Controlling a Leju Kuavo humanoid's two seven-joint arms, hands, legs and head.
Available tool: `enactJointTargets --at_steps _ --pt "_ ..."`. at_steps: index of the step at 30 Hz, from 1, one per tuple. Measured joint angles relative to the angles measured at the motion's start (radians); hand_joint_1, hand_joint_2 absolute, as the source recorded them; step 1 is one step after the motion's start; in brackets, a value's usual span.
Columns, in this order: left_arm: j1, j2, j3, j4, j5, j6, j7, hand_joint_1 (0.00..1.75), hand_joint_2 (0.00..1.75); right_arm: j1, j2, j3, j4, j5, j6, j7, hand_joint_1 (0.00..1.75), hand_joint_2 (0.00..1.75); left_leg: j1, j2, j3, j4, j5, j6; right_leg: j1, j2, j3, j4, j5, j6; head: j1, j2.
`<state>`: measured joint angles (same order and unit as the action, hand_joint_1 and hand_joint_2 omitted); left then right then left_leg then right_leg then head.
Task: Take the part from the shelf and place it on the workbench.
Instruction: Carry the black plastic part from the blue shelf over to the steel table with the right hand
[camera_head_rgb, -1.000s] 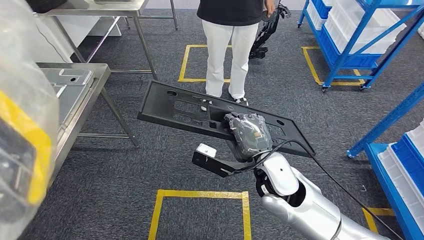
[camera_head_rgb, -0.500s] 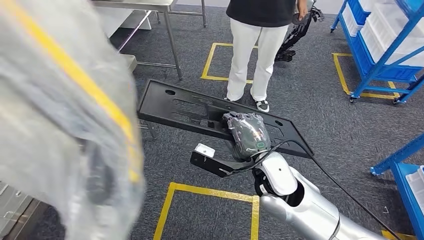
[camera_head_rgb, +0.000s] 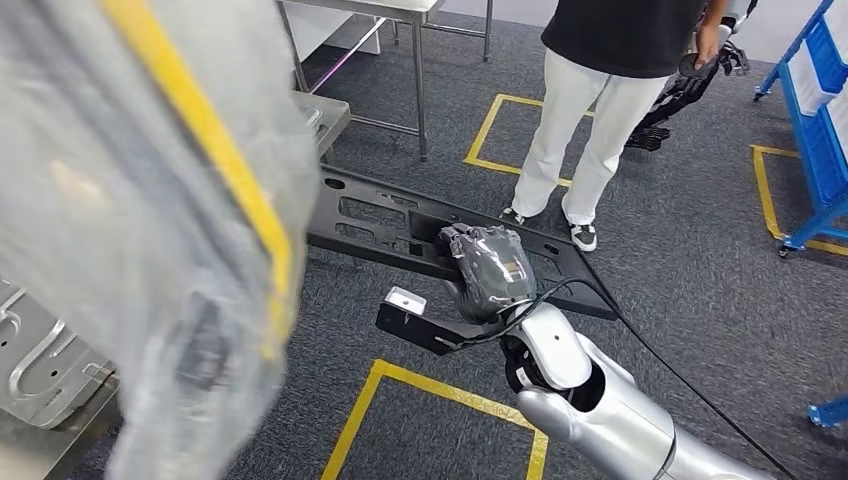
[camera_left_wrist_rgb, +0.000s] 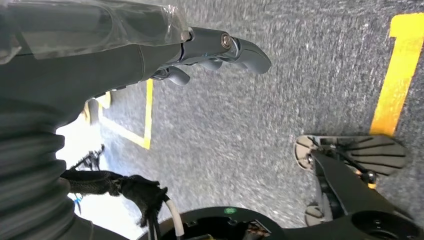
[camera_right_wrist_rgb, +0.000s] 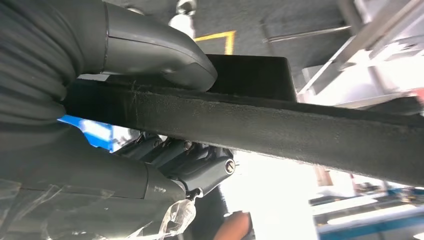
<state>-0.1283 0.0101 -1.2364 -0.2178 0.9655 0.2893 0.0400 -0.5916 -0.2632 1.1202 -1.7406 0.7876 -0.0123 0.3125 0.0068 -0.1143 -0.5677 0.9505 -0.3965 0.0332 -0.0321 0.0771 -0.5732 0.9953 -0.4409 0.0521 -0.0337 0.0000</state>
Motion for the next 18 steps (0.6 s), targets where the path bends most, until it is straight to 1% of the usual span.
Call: enactJointTargets --at_steps 1,2,3,4,5,6,7,8,9,10,11,12,13,14,15,16,17,18 --pt "0.0 0.001 0.0 0.0 0.0 0.0 0.001 0.0 1.75 0.0 0.002 0.0 0.002 -0.002 -0.001 -0.001 1.75 1.75 0.001 -0.011 -0.007 0.003 0.0 -0.007 0.0 0.008 0.003 -0.011 -0.003 -0.003 -0.001 0.0" --pt "0.001 0.001 0.0 0.0 0.0 0.0 0.002 0.0 1.75 0.0 0.005 0.001 0.003 -0.002 -0.001 -0.002 1.75 1.75 0.002 -0.021 -0.013 0.003 0.003 -0.012 0.004 -0.004 0.0 -0.011 -0.002 -0.01 -0.001 0.0" --pt "0.003 0.001 0.0 0.0 0.001 0.001 0.004 0.0 1.75 0.0 0.007 0.001 0.005 -0.003 -0.002 -0.002 1.75 1.75 0.005 -0.024 -0.017 0.003 0.003 -0.017 0.005 -0.018 -0.001 -0.011 -0.001 -0.017 -0.002 0.0" --pt "0.006 0.002 0.0 0.0 0.001 0.001 0.004 0.0 1.75 -0.001 0.01 0.001 0.005 -0.003 -0.002 -0.002 1.75 1.75 0.004 -0.008 -0.022 0.012 -0.002 -0.022 0.006 -0.03 0.0 -0.012 0.0 -0.025 -0.003 0.0" --pt "0.007 0.002 0.0 0.0 0.002 0.002 0.006 0.0 1.75 -0.003 0.012 0.001 0.006 -0.003 -0.002 -0.002 1.75 1.75 0.003 0.018 -0.035 0.039 -0.018 -0.026 0.006 -0.043 0.001 -0.013 0.001 -0.032 -0.005 0.0" --pt "0.006 0.002 0.0 0.0 0.002 0.002 0.008 0.0 1.75 -0.004 0.015 0.001 0.006 -0.003 -0.002 -0.003 1.75 1.75 0.001 0.05 -0.058 0.087 -0.044 -0.029 0.007 -0.056 0.002 -0.015 0.0 -0.037 -0.008 0.0" --pt "0.004 0.002 0.0 0.0 0.002 0.002 0.01 0.0 1.75 -0.004 0.016 0.001 0.008 -0.003 -0.002 -0.003 1.75 1.75 -0.001 0.078 -0.092 0.159 -0.077 -0.032 0.011 -0.07 0.003 -0.015 -0.001 -0.041 -0.01 0.0" --pt "0.003 0.002 0.0 0.0 0.002 0.002 0.011 0.0 1.75 -0.004 0.017 0.001 0.009 -0.003 -0.002 -0.003 1.75 1.75 0.0 0.091 -0.13 0.236 -0.109 -0.034 0.014 -0.084 0.003 -0.014 -0.002 -0.044 -0.011 0.0" --pt "0.002 0.002 0.0 0.0 0.002 0.002 0.012 0.0 1.75 -0.004 0.018 0.001 0.011 -0.003 -0.002 -0.004 1.75 1.75 0.0 0.096 -0.162 0.297 -0.129 -0.034 0.018 -0.099 0.003 -0.014 -0.004 -0.046 -0.011 0.0" --pt "0.002 0.002 0.0 0.0 0.002 0.002 0.012 0.0 1.75 -0.004 0.018 0.001 0.013 -0.003 -0.002 -0.004 1.75 1.75 0.0 0.098 -0.176 0.324 -0.132 -0.033 0.021 -0.113 0.004 -0.014 -0.006 -0.048 -0.011 0.0" --pt "0.002 0.002 0.0 0.0 0.002 0.002 0.012 0.0 1.75 -0.004 0.019 0.002 0.015 -0.003 -0.002 -0.005 1.75 1.75 -0.002 0.099 -0.167 0.304 -0.114 -0.029 0.023 -0.125 0.006 -0.014 -0.008 -0.049 -0.011 0.0" --pt "0.003 0.002 0.0 0.0 0.003 0.002 0.012 0.0 1.75 -0.004 0.021 0.002 0.016 -0.003 -0.002 -0.006 1.75 1.75 -0.005 0.105 -0.136 0.243 -0.08 -0.023 0.026 -0.137 0.009 -0.014 -0.01 -0.05 -0.011 0.0" --pt "0.003 0.003 0.0 0.0 0.003 0.001 0.012 0.0 1.75 -0.005 0.023 0.002 0.016 -0.003 -0.002 -0.006 1.75 1.75 -0.011 0.124 -0.093 0.16 -0.044 -0.014 0.028 -0.148 0.014 -0.015 -0.013 -0.05 -0.011 0.0" --pt "0.003 0.004 0.0 0.0 0.003 0.001 0.011 0.0 1.75 -0.006 0.025 0.002 0.016 -0.003 -0.002 -0.006 1.75 1.75 -0.019 0.148 -0.055 0.087 -0.018 -0.003 0.032 -0.158 0.017 -0.015 -0.016 -0.049 -0.011 0.0" --pt "0.002 0.005 0.0 0.0 0.003 0.001 0.011 0.0 1.75 -0.008 0.026 0.002 0.017 -0.003 -0.002 -0.006 1.75 1.75 -0.028 0.167 -0.03 0.035 -0.002 0.007 0.033 -0.167 0.019 -0.016 -0.018 -0.046 -0.011 0.0" --pt "0.002 0.006 0.0 0.0 0.003 0.001 0.01 0.0 1.75 -0.009 0.027 0.002 0.017 -0.004 -0.002 -0.006 1.75 1.75 -0.035 0.179 -0.02 0.011 0.001 0.013 0.034 -0.175 0.02 -0.016 -0.019 -0.044 -0.011 0.0" --pt "0.002 0.008 0.0 0.0 0.003 0.002 0.009 0.0 1.75 -0.01 0.029 0.002 0.018 -0.004 -0.002 -0.007 1.75 1.75 -0.039 0.176 -0.02 0.007 0.001 0.016 0.034 -0.184 0.021 -0.018 -0.02 -0.04 -0.011 0.0" --pt "0.002 0.008 0.0 0.0 0.004 0.001 0.009 0.0 1.75 -0.012 0.031 0.002 0.019 -0.004 -0.002 -0.007 1.75 1.75 -0.038 0.165 -0.02 0.002 0.003 0.019 0.034 -0.192 0.023 -0.019 -0.022 -0.036 -0.011 0.0"
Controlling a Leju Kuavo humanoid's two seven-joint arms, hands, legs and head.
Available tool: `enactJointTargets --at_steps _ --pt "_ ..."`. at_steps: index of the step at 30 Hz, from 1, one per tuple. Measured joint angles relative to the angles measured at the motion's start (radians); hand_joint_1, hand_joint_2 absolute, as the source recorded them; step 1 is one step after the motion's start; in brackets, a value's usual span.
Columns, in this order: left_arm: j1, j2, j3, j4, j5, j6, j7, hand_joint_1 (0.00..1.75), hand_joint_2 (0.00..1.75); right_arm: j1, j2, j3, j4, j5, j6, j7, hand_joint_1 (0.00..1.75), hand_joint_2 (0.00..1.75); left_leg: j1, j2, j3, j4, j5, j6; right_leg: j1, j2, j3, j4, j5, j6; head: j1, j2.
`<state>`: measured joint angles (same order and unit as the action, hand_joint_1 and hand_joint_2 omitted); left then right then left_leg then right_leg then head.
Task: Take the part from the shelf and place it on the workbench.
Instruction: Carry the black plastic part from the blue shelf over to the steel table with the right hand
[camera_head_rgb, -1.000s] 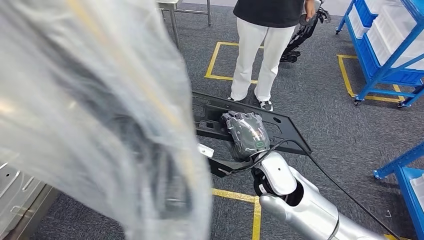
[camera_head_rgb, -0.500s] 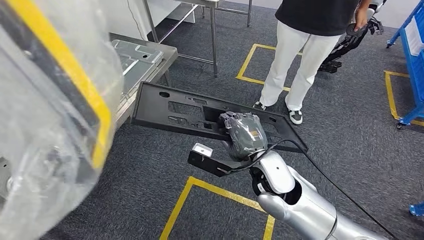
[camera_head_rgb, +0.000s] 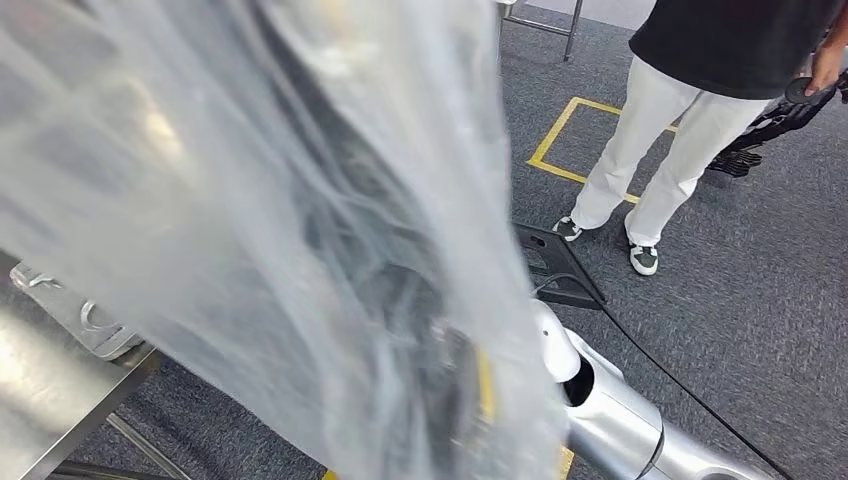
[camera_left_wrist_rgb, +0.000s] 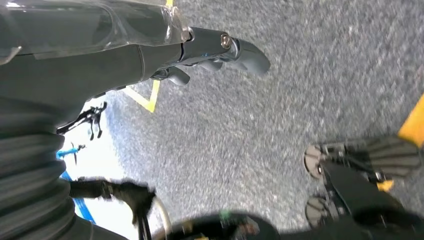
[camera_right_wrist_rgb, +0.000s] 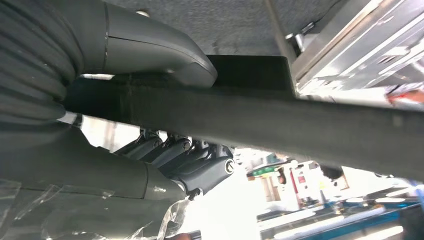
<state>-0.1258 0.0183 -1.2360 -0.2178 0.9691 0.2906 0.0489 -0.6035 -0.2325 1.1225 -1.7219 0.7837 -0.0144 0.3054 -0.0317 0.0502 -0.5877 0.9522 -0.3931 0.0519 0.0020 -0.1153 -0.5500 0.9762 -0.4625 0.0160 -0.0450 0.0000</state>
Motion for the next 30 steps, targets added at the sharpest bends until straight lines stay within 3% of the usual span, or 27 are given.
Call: enactJointTargets --at_steps 1,3,5,7,8,9,10,12,14,15,16,17,18,20,22,23,25,27,29,30 --pt "0.002 0.0 0.0 0.0 0.0 0.0 0.0 0.0 1.75 -0.002 0.002 0.0 0.001 0.0 0.0 0.0 1.75 1.75 0.004 -0.01 0.004 -0.007 0.004 0.001 -0.001 0.005 0.002 0.003 -0.004 0.005 0.0 0.0" --pt "0.004 0.0 0.0 0.0 0.0 0.0 0.0 0.0 1.75 -0.006 0.004 0.0 0.001 0.0 0.0 -0.001 1.75 1.75 0.014 -0.03 0.015 -0.022 0.012 0.006 -0.003 0.052 -0.014 0.046 -0.033 0.013 0.0 0.0" --pt "0.0 -0.001 0.0 0.0 0.0 0.0 -0.001 0.0 1.75 -0.006 0.004 0.001 0.003 0.0 0.0 -0.001 1.75 1.75 0.021 -0.053 0.019 -0.025 0.015 0.009 -0.007 0.102 -0.079 0.177 -0.095 0.019 0.001 0.0" --pt "-0.003 -0.003 0.0 0.0 0.0 -0.001 -0.003 0.0 1.75 -0.005 0.003 0.002 0.006 0.0 0.0 -0.001 1.75 1.75 0.025 -0.082 0.02 -0.025 0.015 0.009 -0.011 0.112 -0.142 0.291 -0.127 0.025 0.001 0.0" --pt "-0.003 -0.003 0.0 0.0 0.0 -0.001 -0.003 0.0 1.75 -0.004 0.002 0.003 0.007 -0.001 0.0 -0.001 1.75 1.75 0.028 -0.096 0.021 -0.024 0.014 0.008 -0.014 0.113 -0.146 0.29 -0.112 0.028 0.002 0.0" --pt "-0.002 -0.004 0.0 0.0 0.001 -0.001 -0.004 0.0 1.75 -0.004 0.002 0.003 0.008 -0.001 0.0 -0.001 1.75 1.75 0.032 -0.111 0.022 -0.021 0.012 0.005 -0.018 0.116 -0.129 0.245 -0.078 0.033 0.002 0.0" --pt "-0.001 -0.004 0.0 0.0 0.001 -0.001 -0.004 0.0 1.75 -0.004 0.002 0.004 0.009 -0.001 0.0 -0.001 1.75 1.75 0.036 -0.126 0.021 -0.015 0.009 -0.001 -0.025 0.129 -0.097 0.173 -0.036 0.039 0.002 0.0" --pt "-0.002 -0.003 0.0 0.0 0.001 -0.001 -0.004 0.0 1.75 -0.005 0.002 0.004 0.01 -0.001 0.0 -0.001 1.75 1.75 0.04 -0.153 0.012 0.004 0.0 -0.017 -0.037 0.169 -0.04 0.049 0.015 0.047 0.002 0.0" --pt "-0.001 -0.002 0.0 0.0 0.001 -0.002 -0.005 0.0 1.75 -0.005 0.003 0.006 0.011 -0.002 0.0 -0.001 1.75 1.75 0.043 -0.174 -0.001 0.012 -0.001 -0.031 -0.037 0.182 -0.029 0.019 0.016 0.038 0.001 0.0" --pt "0.002 -0.002 0.0 0.0 0.001 -0.002 -0.005 0.0 1.75 -0.006 0.004 0.006 0.011 -0.002 0.0 -0.001 1.75 1.75 0.045 -0.183 -0.004 0.011 0.001 -0.036 -0.035 0.171 -0.031 0.019 0.018 0.029 0.0 0.0" --pt "0.005 -0.002 0.0 0.0 0.001 -0.002 -0.005 0.0 1.75 -0.007 0.005 0.007 0.011 -0.002 0.0 -0.001 1.75 1.75 0.047 -0.179 -0.007 0.012 0.0 -0.04 -0.034 0.16 -0.031 0.018 0.019 0.022 0.0 0.0" --pt "0.007 -0.002 0.001 0.0 0.001 -0.002 -0.005 0.0 1.75 -0.008 0.005 0.007 0.011 -0.002 -0.001 -0.001 1.75 1.75 0.046 -0.161 -0.014 0.025 -0.008 -0.044 -0.034 0.15 -0.03 0.017 0.02 0.015 -0.002 0.0" --pt "0.007 -0.002 0.001 0.0 0.001 -0.001 -0.006 0.0 1.75 -0.01 0.006 0.007 0.011 -0.002 -0.001 -0.001 1.75 1.75 0.045 -0.134 -0.031 0.061 -0.027 -0.048 -0.034 0.138 -0.029 0.016 0.021 0.009 -0.004 0.0" --pt "0.003 -0.002 0.001 0.0 0.001 -0.002 -0.007 0.0 1.75 -0.01 0.007 0.007 0.012 -0.002 -0.001 -0.001 1.75 1.75 0.044 -0.08 -0.092 0.188 -0.087 -0.055 -0.031 0.115 -0.028 0.015 0.019 0.001 -0.008 0.0" --pt "0.002 -0.002 0.001 0.0 0.001 -0.001 -0.008 0.0 1.75 -0.01 0.007 0.008 0.012 -0.002 -0.001 -0.001 1.75 1.75 0.044 -0.066 -0.153 0.306 -0.126 -0.057 -0.027 0.09 -0.027 0.016 0.016 -0.002 -0.008 0.0" --pt "0.003 -0.002 0.001 0.0 0.001 -0.001 -0.008 0.0 1.75 -0.01 0.007 0.009 0.013 -0.002 0.0 -0.001 1.75 1.75 0.044 -0.065 -0.159 0.318 -0.121 -0.055 -0.025 0.078 -0.026 0.016 0.014 -0.003 -0.008 0.0" --pt "0.004 -0.002 0.001 0.0 0.001 -0.002 -0.006 0.0 1.75 -0.01 0.007 0.01 0.013 -0.002 0.0 -0.001 1.75 1.75 0.039 -0.055 -0.112 0.224 -0.066 -0.045 -0.021 0.056 -0.02 0.015 0.009 -0.003 -0.008 0.0" --pt "0.004 -0.002 0.001 0.0 0.001 -0.003 -0.001 0.0 1.75 -0.012 0.007 0.01 0.013 -0.002 0.0 -0.001 1.75 1.75 0.023 -0.011 -0.038 0.08 -0.013 -0.023 -0.017 0.036 -0.01 0.012 0.005 -0.001 -0.008 0.0" --pt "0.004 -0.001 0.001 0.0 0.001 -0.004 0.003 0.0 1.75 -0.014 0.007 0.011 0.013 -0.002 0.0 -0.001 1.75 1.75 0.006 0.021 -0.006 0.011 0.003 -0.006 -0.017 0.018 -0.004 0.007 0.004 0.006 -0.009 0.0" --pt "0.004 0.0 0.001 0.0 0.001 -0.004 0.003 0.0 1.75 -0.014 0.007 0.011 0.013 -0.002 0.0 -0.001 1.75 1.75 0.002 0.019 -0.006 0.009 0.004 -0.003 -0.017 0.01 -0.003 0.003 0.004 0.011 -0.01 0.0"
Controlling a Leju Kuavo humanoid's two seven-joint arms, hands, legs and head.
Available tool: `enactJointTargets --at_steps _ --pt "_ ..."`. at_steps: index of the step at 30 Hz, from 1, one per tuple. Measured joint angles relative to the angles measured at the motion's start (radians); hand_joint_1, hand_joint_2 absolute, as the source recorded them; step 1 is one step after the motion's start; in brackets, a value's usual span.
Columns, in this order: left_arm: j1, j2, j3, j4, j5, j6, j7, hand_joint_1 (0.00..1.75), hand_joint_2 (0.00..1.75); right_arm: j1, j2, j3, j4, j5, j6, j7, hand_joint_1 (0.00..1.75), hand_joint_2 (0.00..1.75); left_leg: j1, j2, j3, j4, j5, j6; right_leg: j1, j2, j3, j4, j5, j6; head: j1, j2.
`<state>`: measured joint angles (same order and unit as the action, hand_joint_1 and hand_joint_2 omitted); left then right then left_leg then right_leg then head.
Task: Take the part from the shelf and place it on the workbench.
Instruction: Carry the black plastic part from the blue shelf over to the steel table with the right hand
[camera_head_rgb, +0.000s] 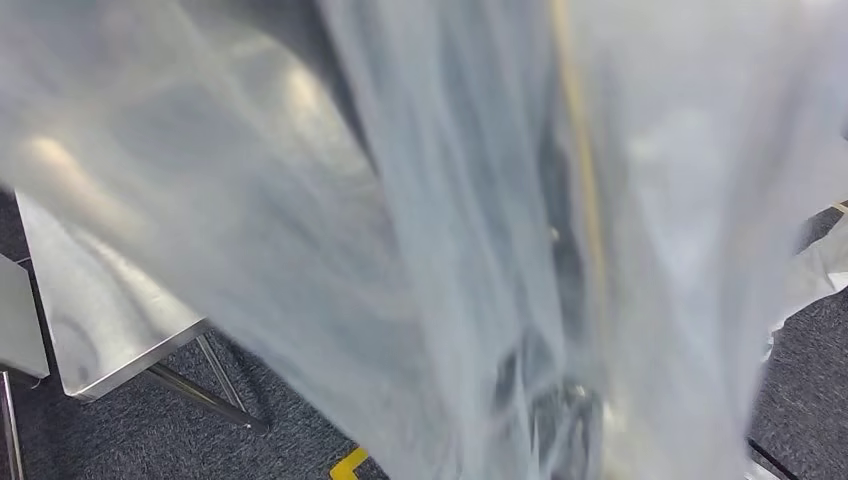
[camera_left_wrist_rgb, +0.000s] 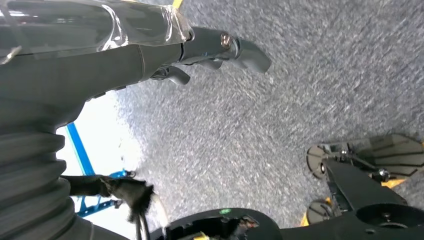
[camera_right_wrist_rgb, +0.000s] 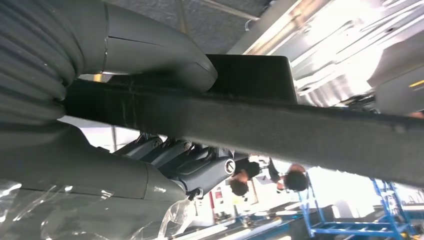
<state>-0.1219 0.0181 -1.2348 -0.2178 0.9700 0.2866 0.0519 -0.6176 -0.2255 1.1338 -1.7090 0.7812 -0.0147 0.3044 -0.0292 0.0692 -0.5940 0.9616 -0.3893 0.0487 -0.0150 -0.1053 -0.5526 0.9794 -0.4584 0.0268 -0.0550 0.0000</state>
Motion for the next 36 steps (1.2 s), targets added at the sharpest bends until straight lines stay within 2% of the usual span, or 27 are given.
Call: enactJointTargets --at_steps 2,4,6,7,8,9,10,11,13,14,15,16,17,18,19,21,22,23,24,25,27,29,30,31,32,35,36 --pt "0.002 0.001 0.0 0.0 0.0 -0.001 0.0 0.0 1.75 -0.001 0.001 0.0 0.0 0.0 0.0 0.0 1.75 1.75 0.002 -0.021 0.005 -0.013 0.005 0.004 -0.001 -0.01 0.008 -0.005 -0.003 0.011 -0.001 0.0" --pt "0.003 0.001 0.0 0.0 0.0 -0.001 -0.001 0.0 1.75 -0.004 0.001 0.0 -0.001 0.0 0.0 0.001 1.75 1.75 0.013 -0.043 0.019 -0.032 0.013 0.011 -0.001 0.028 -0.001 0.031 -0.03 0.019 -0.001 0.0" --pt "-0.002 -0.001 0.0 0.0 0.0 -0.002 -0.001 0.0 1.75 -0.005 0.001 0.0 -0.001 0.0 0.0 0.002 1.75 1.75 0.018 -0.066 0.027 -0.04 0.017 0.017 0.0 0.083 -0.061 0.156 -0.093 0.022 0.0 -0.001" --pt "-0.004 -0.001 0.0 0.0 0.0 -0.002 -0.001 0.0 1.75 -0.004 0.0 0.001 -0.001 0.0 0.0 0.002 1.75 1.75 0.018 -0.078 0.027 -0.04 0.017 0.018 0.0 0.094 -0.099 0.228 -0.12 0.023 0.001 0.0" --pt "-0.005 -0.002 0.0 0.0 0.0 -0.003 -0.002 0.0 1.75 -0.002 -0.001 0.001 -0.001 0.0 0.0 0.003 1.75 1.75 0.019 -0.094 0.027 -0.04 0.017 0.019 0.0 0.099 -0.131 0.283 -0.134 0.024 0.002 0.0" --pt "-0.004 -0.002 0.0 0.0 0.0 -0.004 -0.001 0.0 1.75 0.0 -0.002 0.001 0.0 0.0 0.0 0.003 1.75 1.75 0.019 -0.108 0.028 -0.039 0.017 0.019 0.0 0.101 -0.145 0.299 -0.126 0.024 0.002 0.0" --pt "-0.003 -0.002 0.0 0.0 0.0 -0.005 -0.001 0.0 1.75 0.001 -0.003 0.002 0.0 -0.001 0.0 0.003 1.75 1.75 0.02 -0.123 0.029 -0.039 0.016 0.018 -0.001 0.103 -0.136 0.27 -0.098 0.024 0.002 0.0" --pt "-0.002 -0.002 0.0 0.0 0.0 -0.006 -0.001 0.0 1.75 0.001 -0.003 0.002 0.0 -0.001 0.0 0.003 1.75 1.75 0.021 -0.138 0.032 -0.037 0.015 0.016 -0.003 0.113 -0.11 0.206 -0.056 0.024 0.002 0.0" --pt "-0.002 -0.002 0.0 0.0 0.0 -0.009 0.0 0.0 1.75 0.0 -0.004 0.002 0.0 -0.001 0.0 0.003 1.75 1.75 0.02 -0.166 0.03 -0.028 0.01 0.008 -0.01 0.16 -0.043 0.054 0.013 0.022 0.001 0.0" --pt "-0.003 -0.002 0.0 0.0 0.0 -0.01 0.0 0.0 1.75 0.001 -0.004 0.002 0.0 -0.001 0.0 0.004 1.75 1.75 0.019 -0.178 0.026 -0.023 0.008 0.003 -0.011 0.177 -0.023 0.009 0.027 0.02 0.001 0.0" --pt "-0.004 -0.002 0.0 0.0 0.0 -0.01 0.001 0.0 1.75 0.001 -0.004 0.002 0.0 -0.001 0.0 0.004 1.75 1.75 0.02 -0.189 0.021 -0.02 0.006 -0.003 -0.011 0.185 -0.015 -0.012 0.029 0.016 0.001 0.0" --pt "-0.002 -0.002 0.0 0.0 0.0 -0.01 0.002 0.0 1.75 0.001 -0.004 0.002 0.0 -0.001 0.0 0.005 1.75 1.75 0.021 -0.199 0.015 -0.019 0.006 -0.009 -0.01 0.175 -0.014 -0.014 0.027 0.01 0.001 0.0" --pt "0.001 -0.002 0.0 0.0 0.0 -0.01 0.002 0.0 1.75 0.001 -0.003 0.003 0.0 -0.001 0.0 0.006 1.75 1.75 0.023 -0.201 0.011 -0.018 0.006 -0.014 -0.009 0.163 -0.013 -0.015 0.027 0.004 0.001 0.0" --pt "0.003 -0.001 0.0 0.0 0.0 -0.01 0.002 0.0 1.75 0.0 -0.003 0.002 0.0 -0.001 0.0 0.006 1.75 1.75 0.022 -0.185 0.006 -0.009 0.001 -0.019 -0.01 0.152 -0.012 -0.017 0.028 -0.002 0.0 0.0" --pt "0.004 -0.001 0.0 0.0 0.0 -0.01 0.002 0.0 1.75 -0.001 -0.002 0.002 0.0 0.0 0.0 0.006 1.75 1.75 0.022 -0.159 -0.008 0.018 -0.015 -0.026 -0.011 0.141 -0.011 -0.018 0.028 -0.007 -0.003 0.0" --pt "0.001 -0.002 0.0 0.0 0.0 -0.01 0.002 0.0 1.75 -0.001 -0.002 0.002 0.0 -0.002 0.001 0.006 1.75 1.75 0.024 -0.1 -0.067 0.138 -0.077 -0.039 -0.011 0.122 -0.008 -0.019 0.025 -0.014 -0.008 0.0" --pt "0.0 -0.002 0.0 0.0 0.0 -0.01 0.002 0.0 1.75 -0.001 -0.002 0.002 0.0 -0.005 0.001 0.006 1.75 1.75 0.029 -0.088 -0.107 0.217 -0.11 -0.044 -0.01 0.112 -0.007 -0.019 0.023 -0.016 -0.009 0.0" --pt "-0.001 -0.002 0.0 0.0 0.0 -0.011 0.002 0.0 1.75 -0.001 -0.002 0.002 0.0 -0.009 0.002 0.007 1.75 1.75 0.033 -0.084 -0.139 0.279 -0.13 -0.048 -0.01 0.104 -0.006 -0.018 0.021 -0.017 -0.009 0.0" --pt "-0.001 -0.002 0.0 0.0 0.0 -0.011 0.002 0.0 1.75 -0.001 -0.002 0.002 0.0 -0.013 0.003 0.007 1.75 1.75 0.036 -0.083 -0.156 0.308 -0.131 -0.051 -0.01 0.098 -0.004 -0.018 0.019 -0.016 -0.01 0.0" --pt "-0.001 -0.002 0.0 0.0 0.0 -0.011 0.002 0.0 1.75 -0.001 -0.002 0.002 0.0 -0.016 0.004 0.007 1.75 1.75 0.038 -0.082 -0.148 0.29 -0.111 -0.052 -0.01 0.093 0.0 -0.018 0.016 -0.015 -0.01 0.0" --pt "0.001 -0.001 0.0 0.0 0.0 -0.012 0.002 0.0 1.75 -0.001 -0.002 0.002 0.0 -0.019 0.004 0.007 1.75 1.75 0.038 -0.077 -0.078 0.144 -0.033 -0.047 -0.01 0.088 0.012 -0.019 0.007 -0.01 -0.011 0.0" --pt "0.001 0.0 0.0 0.0 -0.001 -0.012 0.002 0.0 1.75 -0.002 -0.002 0.002 0.0 -0.02 0.004 0.008 1.75 1.75 0.031 -0.071 -0.012 0.013 0.013 -0.036 -0.007 0.085 0.022 -0.021 0.0 -0.003 -0.011 0.0" --pt "0.0 0.0 0.0 0.0 -0.001 -0.012 0.002 0.0 1.75 -0.003 -0.002 0.002 0.0 -0.02 0.004 0.008 1.75 1.75 0.027 -0.069 0.001 -0.012 0.016 -0.03 -0.007 0.085 0.024 -0.021 -0.002 0.001 -0.012 0.0" --pt "0.0 0.0 0.0 0.001 -0.001 -0.012 0.002 0.0 1.75 -0.003 -0.002 0.002 0.0 -0.021 0.004 0.008 1.75 1.75 0.023 -0.069 0.002 -0.014 0.011 -0.025 -0.006 0.084 0.025 -0.023 -0.003 0.006 -0.012 0.0" --pt "0.001 0.0 0.0 0.0 -0.001 -0.012 0.002 0.0 1.75 -0.003 -0.003 0.002 0.0 -0.021 0.004 0.008 1.75 1.75 0.024 -0.07 0.002 -0.015 0.013 -0.027 -0.005 0.084 0.025 -0.022 -0.005 0.006 -0.012 0.0" --pt "0.003 -0.001 0.0 0.001 0.0 -0.012 0.002 0.0 1.75 -0.004 -0.004 0.002 -0.001 -0.021 0.005 0.009 1.75 1.75 0.027 -0.073 0.002 -0.018 0.015 -0.035 -0.002 0.082 0.026 -0.021 -0.007 -0.011 -0.011 0.0" --pt "0.003 0.0 0.0 0.001 0.0 -0.012 0.002 0.0 1.75 -0.005 -0.004 0.002 -0.001 -0.021 0.005 0.009 1.75 1.75 0.025 -0.074 0.002 -0.018 0.014 -0.033 -0.002 0.081 0.027 -0.024 -0.005 -0.014 -0.011 0.0"
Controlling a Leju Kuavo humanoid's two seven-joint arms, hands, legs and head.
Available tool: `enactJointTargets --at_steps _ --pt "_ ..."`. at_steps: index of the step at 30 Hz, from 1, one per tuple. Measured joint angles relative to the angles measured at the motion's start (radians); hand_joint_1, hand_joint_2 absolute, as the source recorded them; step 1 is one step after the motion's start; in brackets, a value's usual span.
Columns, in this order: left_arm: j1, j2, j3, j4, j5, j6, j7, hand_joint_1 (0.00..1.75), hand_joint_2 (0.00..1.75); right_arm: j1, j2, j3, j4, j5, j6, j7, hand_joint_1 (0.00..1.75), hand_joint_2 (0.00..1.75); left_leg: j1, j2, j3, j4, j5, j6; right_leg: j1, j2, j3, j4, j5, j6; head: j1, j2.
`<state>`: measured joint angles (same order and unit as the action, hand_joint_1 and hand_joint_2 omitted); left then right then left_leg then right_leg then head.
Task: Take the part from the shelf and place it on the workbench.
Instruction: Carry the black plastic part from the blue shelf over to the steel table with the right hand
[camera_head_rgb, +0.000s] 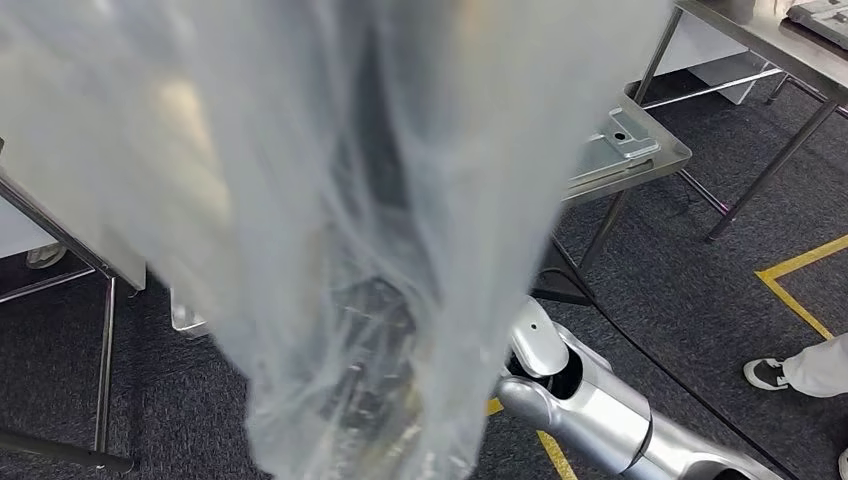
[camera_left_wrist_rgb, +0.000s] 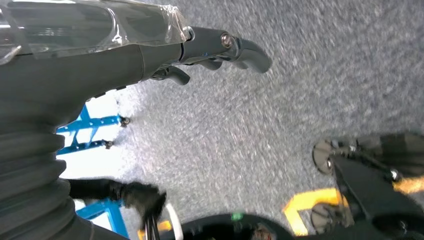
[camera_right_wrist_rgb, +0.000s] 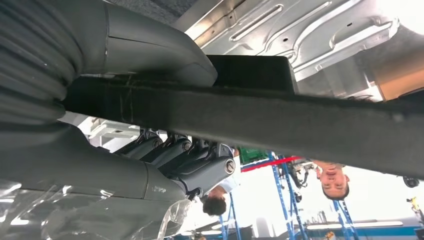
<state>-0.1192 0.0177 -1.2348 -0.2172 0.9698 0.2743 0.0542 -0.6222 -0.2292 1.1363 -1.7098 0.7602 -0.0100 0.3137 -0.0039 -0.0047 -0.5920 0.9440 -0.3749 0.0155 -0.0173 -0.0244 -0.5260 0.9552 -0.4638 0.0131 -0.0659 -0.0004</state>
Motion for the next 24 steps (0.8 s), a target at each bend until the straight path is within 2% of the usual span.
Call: enactJointTargets --at_steps 3,8,17,24 --pt "0.0 0.001 0.0 0.0 0.001 0.0 0.001 0.0 1.75 0.0 -0.001 0.0 0.0 0.0 0.001 0.001 1.75 1.75 -0.002 0.0 -0.001 0.001 -0.003 0.005 0.0 0.0 0.003 -0.006 0.002 0.006 0.0 0.0" --pt "0.0 0.0 0.0 0.0 0.013 -0.002 0.011 0.0 1.75 0.0 -0.002 0.0 0.0 0.003 0.007 0.005 1.75 1.75 -0.002 0.0 -0.001 0.002 -0.003 0.009 -0.001 0.0 0.004 -0.01 0.004 0.024 0.0 0.0" --pt "0.0 0.0 0.01 0.0 0.023 -0.015 0.036 0.0 1.75 0.0 -0.003 0.0 0.0 0.003 0.016 0.008 1.75 1.75 0.003 0.0 0.0 0.003 0.0 0.008 0.004 0.0 0.005 -0.011 0.005 0.026 0.0 0.0" --pt "0.0 0.001 0.016 0.0 0.019 -0.016 0.036 0.0 1.75 -0.001 -0.004 0.0 0.0 0.003 0.018 0.01 1.75 1.75 0.002 0.001 -0.001 0.006 -0.005 0.015 0.002 -0.002 0.005 -0.012 0.005 0.028 0.0 0.0"
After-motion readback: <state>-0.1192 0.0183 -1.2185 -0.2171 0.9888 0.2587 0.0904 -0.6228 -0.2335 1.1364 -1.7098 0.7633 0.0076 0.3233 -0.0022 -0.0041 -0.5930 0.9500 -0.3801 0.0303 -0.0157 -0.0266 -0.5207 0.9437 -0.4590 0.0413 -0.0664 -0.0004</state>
